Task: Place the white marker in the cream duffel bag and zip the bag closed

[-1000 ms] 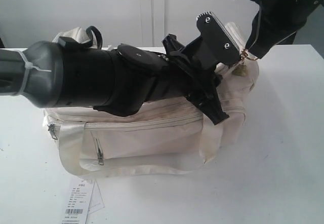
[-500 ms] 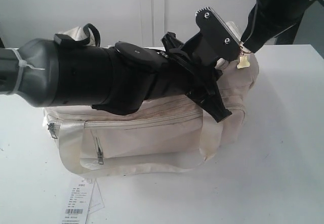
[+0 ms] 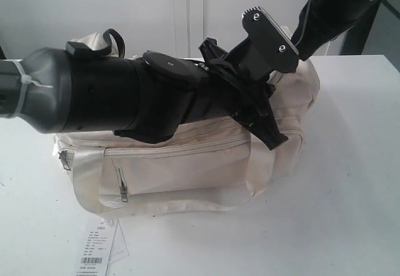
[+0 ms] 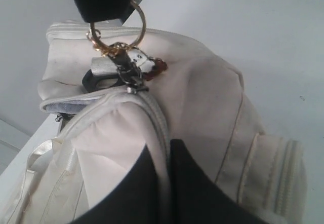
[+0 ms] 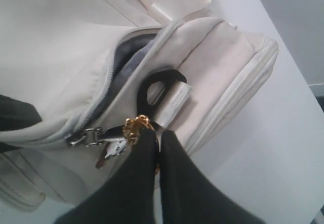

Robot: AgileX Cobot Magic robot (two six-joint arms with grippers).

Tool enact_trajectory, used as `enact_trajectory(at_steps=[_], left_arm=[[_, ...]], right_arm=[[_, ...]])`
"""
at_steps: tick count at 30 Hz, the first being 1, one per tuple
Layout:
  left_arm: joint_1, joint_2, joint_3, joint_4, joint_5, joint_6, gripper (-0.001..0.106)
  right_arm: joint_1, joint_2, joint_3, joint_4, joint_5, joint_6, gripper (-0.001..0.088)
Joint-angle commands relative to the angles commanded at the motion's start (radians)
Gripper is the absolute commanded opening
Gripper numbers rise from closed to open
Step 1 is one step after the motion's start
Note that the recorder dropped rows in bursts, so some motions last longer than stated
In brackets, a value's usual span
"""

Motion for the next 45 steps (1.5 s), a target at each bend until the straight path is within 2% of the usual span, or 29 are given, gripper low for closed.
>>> enact_trajectory(at_steps=[18,38,45], left_arm=[[0.000,0.000,0.000,-0.002,0.000,0.000,0.000],[0.000,0.000,0.000,-0.002,0.027,0.000,0.000],[0.000,0.000,0.000,-0.002,0.044,0.000,0.000]], right_arm=[[0.000,0.022,0.000,0.007,-0.190,0.000,0.0000],[0.000,0.084,0.000,0.007,-0.328,0.000,0.0000],[0.000,0.109,-0.018,0.049,-0.368,0.006,0.0000]])
